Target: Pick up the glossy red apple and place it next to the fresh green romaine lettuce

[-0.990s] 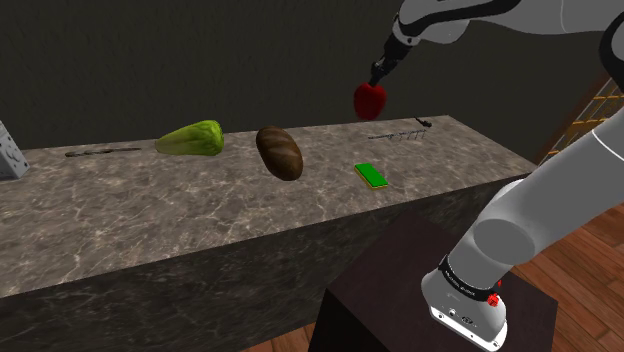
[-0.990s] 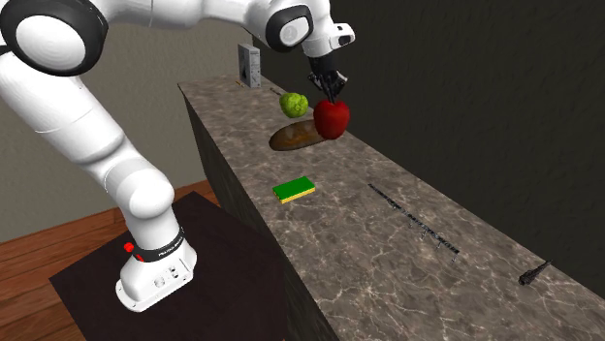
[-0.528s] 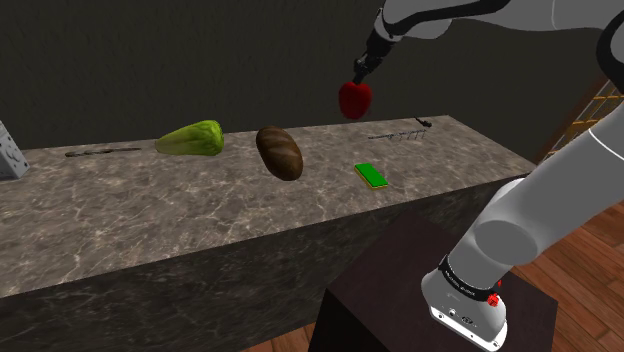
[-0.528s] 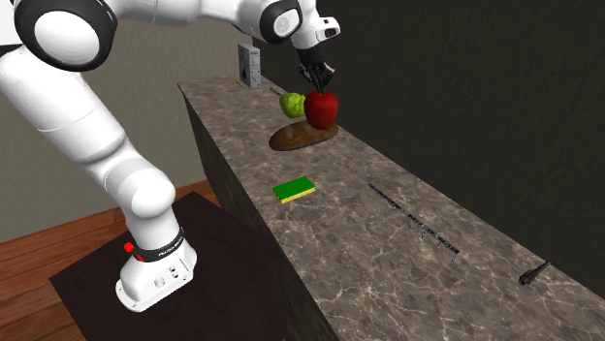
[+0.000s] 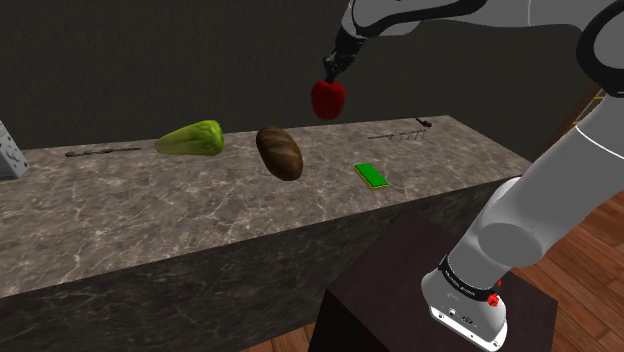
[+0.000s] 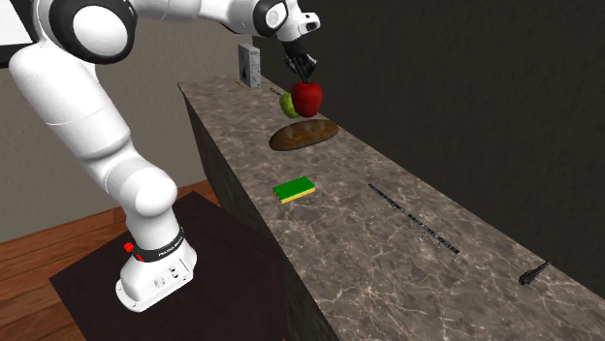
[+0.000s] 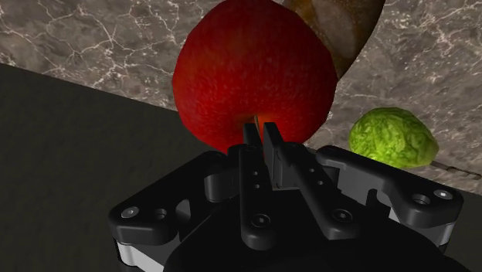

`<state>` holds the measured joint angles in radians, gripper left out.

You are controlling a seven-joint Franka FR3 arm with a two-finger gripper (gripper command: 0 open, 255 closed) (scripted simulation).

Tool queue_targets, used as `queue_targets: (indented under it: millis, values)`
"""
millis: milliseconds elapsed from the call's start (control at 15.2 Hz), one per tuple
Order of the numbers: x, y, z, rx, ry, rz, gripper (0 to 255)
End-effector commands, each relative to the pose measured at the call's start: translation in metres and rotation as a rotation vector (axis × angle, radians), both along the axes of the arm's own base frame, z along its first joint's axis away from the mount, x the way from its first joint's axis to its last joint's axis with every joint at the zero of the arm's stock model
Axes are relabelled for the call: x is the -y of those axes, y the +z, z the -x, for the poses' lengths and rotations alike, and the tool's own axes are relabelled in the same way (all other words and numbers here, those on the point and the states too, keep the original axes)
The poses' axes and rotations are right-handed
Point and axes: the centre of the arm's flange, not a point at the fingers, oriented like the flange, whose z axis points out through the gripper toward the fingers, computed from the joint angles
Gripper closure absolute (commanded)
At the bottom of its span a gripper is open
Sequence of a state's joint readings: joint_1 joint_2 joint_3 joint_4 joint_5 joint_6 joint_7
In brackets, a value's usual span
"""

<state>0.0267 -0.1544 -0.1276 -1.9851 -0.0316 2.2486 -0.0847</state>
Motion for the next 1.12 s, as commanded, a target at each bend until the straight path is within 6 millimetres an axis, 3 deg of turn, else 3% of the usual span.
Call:
queue_targets:
  millis: [0, 1056]
  values:
    - [-0.026, 0.0, -0.012, 0.001, -0.001, 0.0, 255]
    - [-0.217, 0.0, -0.103, 0.001, -0.001, 0.0, 255]
